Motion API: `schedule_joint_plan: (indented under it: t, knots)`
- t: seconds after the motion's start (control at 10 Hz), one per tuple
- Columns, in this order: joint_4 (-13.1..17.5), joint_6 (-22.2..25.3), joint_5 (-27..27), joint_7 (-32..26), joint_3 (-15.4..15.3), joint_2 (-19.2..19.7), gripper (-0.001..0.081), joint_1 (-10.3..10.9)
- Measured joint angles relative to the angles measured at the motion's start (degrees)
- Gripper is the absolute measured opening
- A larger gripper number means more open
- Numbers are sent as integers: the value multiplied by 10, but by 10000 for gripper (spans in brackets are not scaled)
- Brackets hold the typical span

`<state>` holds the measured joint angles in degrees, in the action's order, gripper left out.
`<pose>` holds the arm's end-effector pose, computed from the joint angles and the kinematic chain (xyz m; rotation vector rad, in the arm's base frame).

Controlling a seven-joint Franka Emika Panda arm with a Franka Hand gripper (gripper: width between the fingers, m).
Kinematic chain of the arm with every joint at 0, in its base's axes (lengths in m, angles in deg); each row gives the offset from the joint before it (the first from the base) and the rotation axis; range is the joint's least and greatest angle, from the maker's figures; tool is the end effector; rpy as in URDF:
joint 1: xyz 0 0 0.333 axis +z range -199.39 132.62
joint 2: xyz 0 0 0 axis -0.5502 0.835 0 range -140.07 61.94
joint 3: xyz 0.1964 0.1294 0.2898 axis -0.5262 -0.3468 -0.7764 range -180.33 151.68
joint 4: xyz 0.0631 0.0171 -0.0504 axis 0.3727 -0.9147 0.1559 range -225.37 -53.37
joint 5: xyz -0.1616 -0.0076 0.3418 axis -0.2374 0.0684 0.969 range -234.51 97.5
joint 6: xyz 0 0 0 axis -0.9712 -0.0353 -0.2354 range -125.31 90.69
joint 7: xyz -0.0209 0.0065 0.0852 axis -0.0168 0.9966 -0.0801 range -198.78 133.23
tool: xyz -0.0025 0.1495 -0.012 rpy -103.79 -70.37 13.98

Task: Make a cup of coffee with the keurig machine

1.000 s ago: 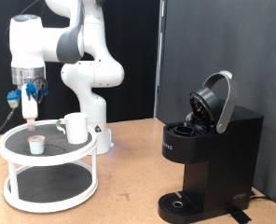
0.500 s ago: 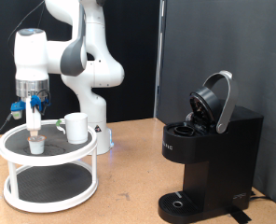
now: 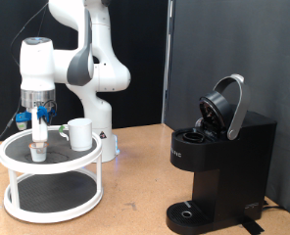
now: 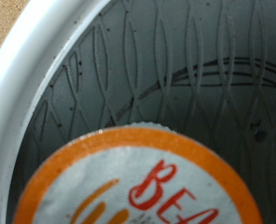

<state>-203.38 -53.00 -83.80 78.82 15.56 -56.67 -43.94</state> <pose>0.2932 -0.2501 0.3484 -1.0775 2.9106 -0.1244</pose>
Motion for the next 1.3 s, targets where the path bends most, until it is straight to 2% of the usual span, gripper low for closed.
schedule_joint_plan:
  t: [0.2, 0.3, 0.4, 0.5, 0.7, 1.0, 1.3]
  knots:
    - [-1, -1, -2, 12, -2, 2, 722, 0]
    - [-1, -2, -2, 17, -4, 4, 536, 0]
    - [1, -3, -2, 20, -6, 5, 536, 0]
    - [2, -3, -2, 24, -6, 5, 389, 0]
    - [7, 14, 7, 22, -6, 4, 389, 1]
    - [42, 115, 73, -31, -3, -34, 389, 7]
    - [70, 186, 73, -48, -5, -80, 388, 5]
